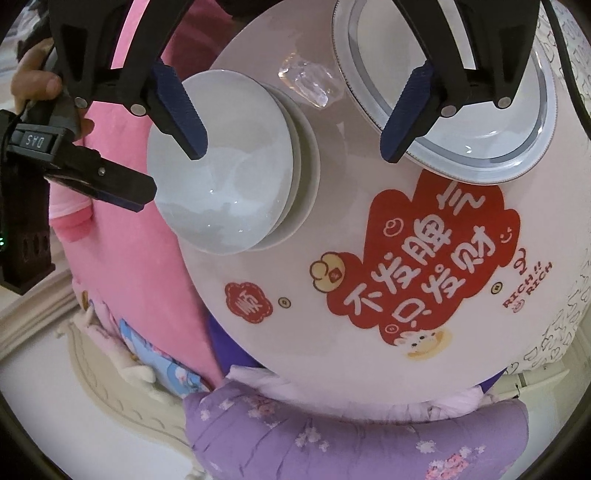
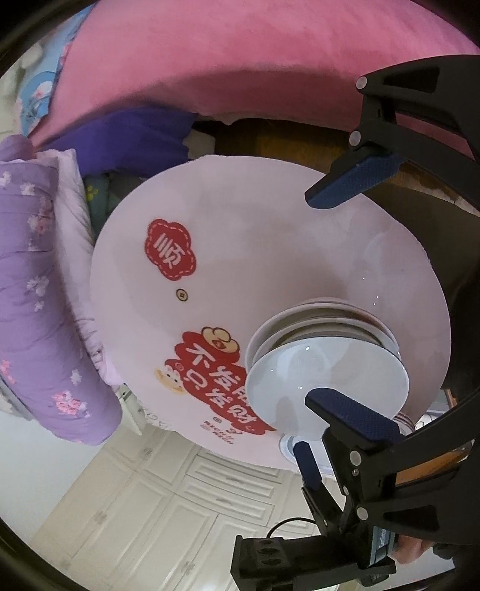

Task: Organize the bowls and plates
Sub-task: 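Close both tools on the rim of the stacked white bowls, then lift the bowl stack with both tools and carry it over the plates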

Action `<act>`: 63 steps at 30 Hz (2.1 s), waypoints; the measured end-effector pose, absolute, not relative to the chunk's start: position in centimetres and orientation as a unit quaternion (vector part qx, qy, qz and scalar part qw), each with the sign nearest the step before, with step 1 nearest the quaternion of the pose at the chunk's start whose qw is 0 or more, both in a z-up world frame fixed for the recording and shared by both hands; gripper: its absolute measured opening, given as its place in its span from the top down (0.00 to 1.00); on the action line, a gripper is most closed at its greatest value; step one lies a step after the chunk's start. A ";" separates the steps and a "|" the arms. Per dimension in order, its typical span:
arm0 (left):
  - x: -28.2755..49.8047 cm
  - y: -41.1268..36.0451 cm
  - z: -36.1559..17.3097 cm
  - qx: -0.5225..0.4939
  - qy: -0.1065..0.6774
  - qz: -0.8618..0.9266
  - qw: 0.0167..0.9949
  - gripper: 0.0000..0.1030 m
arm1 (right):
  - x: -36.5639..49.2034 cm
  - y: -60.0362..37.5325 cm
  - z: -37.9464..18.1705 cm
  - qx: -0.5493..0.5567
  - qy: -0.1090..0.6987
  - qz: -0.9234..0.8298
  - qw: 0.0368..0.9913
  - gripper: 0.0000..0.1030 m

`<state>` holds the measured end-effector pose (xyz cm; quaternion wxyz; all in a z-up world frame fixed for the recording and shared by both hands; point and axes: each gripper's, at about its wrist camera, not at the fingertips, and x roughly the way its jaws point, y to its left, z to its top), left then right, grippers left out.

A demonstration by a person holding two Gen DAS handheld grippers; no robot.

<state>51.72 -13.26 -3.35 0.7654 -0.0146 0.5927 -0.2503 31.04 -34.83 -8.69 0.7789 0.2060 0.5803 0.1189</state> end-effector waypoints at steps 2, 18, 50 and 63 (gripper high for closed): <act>51.8 -13.6 -4.0 -0.011 0.597 -0.248 0.763 0.15 | 31.1 -34.7 -8.9 0.202 0.583 0.119 0.778 0.04; 51.2 -15.3 -6.7 -0.012 0.620 -0.258 0.741 0.30 | 31.0 -33.4 -9.9 0.187 0.596 0.128 0.771 0.04; 52.5 -14.8 -8.0 -0.115 0.646 -0.223 0.721 0.69 | 31.0 -31.4 -10.7 0.188 0.615 0.115 0.757 0.69; 52.5 -10.8 -4.1 -0.130 0.636 -0.212 0.731 0.69 | 32.2 -28.0 -6.8 0.159 0.604 0.132 0.769 0.69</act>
